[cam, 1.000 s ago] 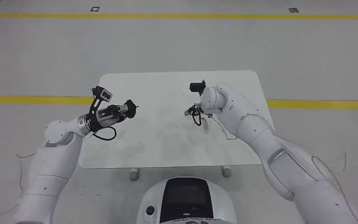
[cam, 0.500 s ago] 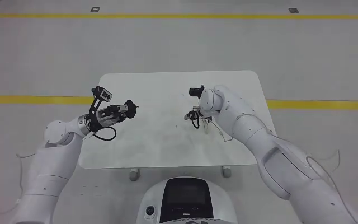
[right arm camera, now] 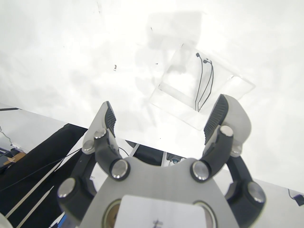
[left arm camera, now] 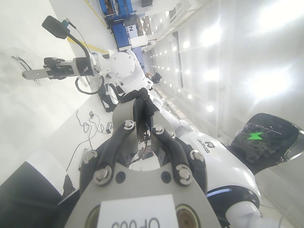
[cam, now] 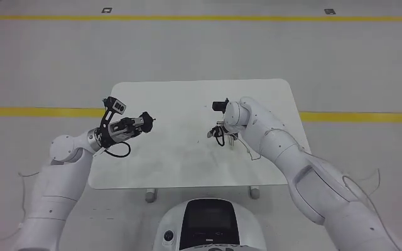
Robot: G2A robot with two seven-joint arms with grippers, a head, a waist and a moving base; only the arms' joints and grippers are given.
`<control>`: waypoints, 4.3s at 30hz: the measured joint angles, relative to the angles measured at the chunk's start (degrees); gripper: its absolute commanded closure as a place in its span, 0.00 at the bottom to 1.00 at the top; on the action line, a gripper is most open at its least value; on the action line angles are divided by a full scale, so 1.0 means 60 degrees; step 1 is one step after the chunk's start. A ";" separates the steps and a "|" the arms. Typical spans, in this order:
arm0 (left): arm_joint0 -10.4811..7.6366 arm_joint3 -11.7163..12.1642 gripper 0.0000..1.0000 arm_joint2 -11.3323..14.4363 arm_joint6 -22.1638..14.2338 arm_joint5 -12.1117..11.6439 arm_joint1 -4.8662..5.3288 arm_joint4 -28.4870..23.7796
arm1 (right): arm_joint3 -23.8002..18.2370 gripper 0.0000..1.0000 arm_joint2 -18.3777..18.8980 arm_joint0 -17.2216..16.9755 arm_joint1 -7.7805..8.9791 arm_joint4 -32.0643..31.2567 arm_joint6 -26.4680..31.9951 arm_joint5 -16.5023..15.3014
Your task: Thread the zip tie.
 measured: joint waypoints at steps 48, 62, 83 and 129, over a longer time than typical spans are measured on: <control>0.0000 0.0000 1.00 0.0000 0.0000 0.0000 0.0000 0.0000 | 0.1155 1.00 0.0283 -0.0204 -0.0446 -0.0508 -0.0783 -0.1145; 0.0000 0.0000 1.00 0.0000 0.0000 0.0000 0.0000 0.0000 | 0.1961 1.00 0.0075 0.0085 -0.0918 -0.0359 -0.0238 -0.2148; 0.0000 0.0000 1.00 0.0000 0.0000 0.0000 0.0000 0.0000 | 0.2244 0.86 -0.0201 0.0110 -0.1237 -0.1558 -0.0838 -0.0845; 0.0000 0.0000 1.00 0.0000 0.0000 0.0000 0.0000 0.0000 | 0.3408 0.89 0.0195 0.0249 -0.1693 -0.1951 -0.0878 -0.1236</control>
